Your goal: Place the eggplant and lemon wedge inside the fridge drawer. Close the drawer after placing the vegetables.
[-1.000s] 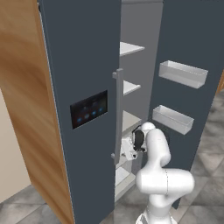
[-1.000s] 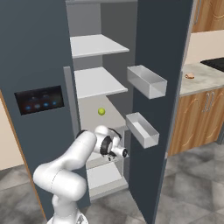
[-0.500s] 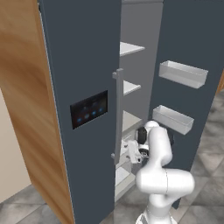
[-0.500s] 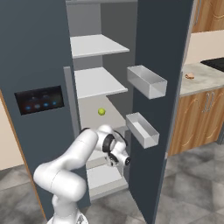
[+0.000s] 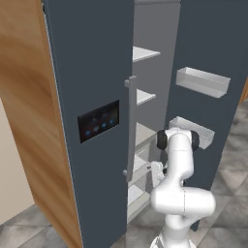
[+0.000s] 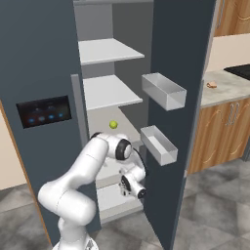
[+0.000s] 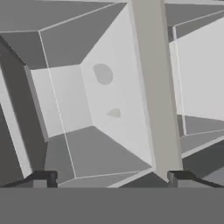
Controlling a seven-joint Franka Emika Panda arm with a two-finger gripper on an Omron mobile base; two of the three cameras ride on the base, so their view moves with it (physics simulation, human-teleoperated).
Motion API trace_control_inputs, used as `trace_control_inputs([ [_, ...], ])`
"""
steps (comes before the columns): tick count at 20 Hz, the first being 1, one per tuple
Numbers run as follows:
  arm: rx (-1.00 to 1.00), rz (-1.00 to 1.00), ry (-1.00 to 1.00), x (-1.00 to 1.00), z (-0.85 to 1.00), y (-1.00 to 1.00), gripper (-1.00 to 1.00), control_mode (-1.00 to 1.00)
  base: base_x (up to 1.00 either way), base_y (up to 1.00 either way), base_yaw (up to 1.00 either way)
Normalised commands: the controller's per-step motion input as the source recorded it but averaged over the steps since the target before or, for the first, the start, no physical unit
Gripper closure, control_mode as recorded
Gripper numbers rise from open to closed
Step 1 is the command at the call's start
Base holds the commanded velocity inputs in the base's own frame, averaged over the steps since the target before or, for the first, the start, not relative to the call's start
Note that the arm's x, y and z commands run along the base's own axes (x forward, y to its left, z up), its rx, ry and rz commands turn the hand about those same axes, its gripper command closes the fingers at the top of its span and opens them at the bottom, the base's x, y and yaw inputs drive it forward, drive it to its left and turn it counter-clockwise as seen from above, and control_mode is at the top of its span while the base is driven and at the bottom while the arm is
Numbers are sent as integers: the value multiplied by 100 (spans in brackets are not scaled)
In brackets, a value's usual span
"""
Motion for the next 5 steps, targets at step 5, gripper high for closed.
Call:
trace_control_inputs([
  [5,0,-12,0,-76,60,0,-100,-100,0,0,0],
])
